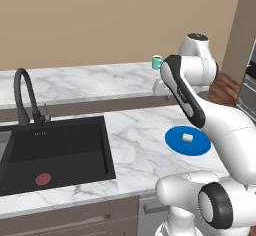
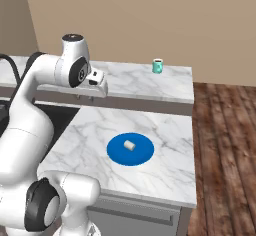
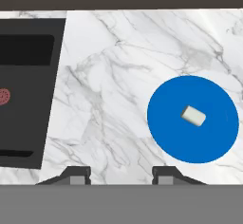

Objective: Pick up the marshmallow and place it in the cup of hot chocolate on the dining counter.

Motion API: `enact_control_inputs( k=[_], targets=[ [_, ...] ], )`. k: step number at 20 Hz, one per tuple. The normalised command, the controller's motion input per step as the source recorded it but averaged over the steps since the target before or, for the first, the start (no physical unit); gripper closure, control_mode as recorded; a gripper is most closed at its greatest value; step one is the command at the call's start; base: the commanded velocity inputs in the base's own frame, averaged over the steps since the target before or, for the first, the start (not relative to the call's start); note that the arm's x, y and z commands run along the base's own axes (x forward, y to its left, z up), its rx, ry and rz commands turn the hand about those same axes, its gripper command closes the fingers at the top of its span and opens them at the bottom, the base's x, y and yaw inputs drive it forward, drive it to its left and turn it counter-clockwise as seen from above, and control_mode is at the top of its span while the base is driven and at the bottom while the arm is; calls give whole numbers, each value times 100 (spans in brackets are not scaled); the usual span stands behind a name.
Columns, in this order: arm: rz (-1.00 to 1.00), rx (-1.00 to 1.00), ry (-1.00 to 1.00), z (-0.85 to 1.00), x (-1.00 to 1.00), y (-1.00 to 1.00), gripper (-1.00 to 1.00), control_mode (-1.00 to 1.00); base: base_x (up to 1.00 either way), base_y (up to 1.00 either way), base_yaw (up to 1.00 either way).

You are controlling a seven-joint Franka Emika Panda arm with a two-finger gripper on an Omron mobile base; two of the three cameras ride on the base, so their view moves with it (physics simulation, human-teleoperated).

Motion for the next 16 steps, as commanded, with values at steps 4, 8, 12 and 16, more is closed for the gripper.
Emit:
enact_control_inputs(
  k=[4,8,12,16],
  targets=[
    [0,-2,0,-14,-10,-13,-100,-100,0,0,0],
    [11,-5,0,-37,-16,-60,-100,-100,0,0,0],
    [25,-3,0,-38,-4,-57,-100,-100,0,0,0],
    [14,0,0,-15,0,-25,-100,-100,0,0,0]
  ],
)
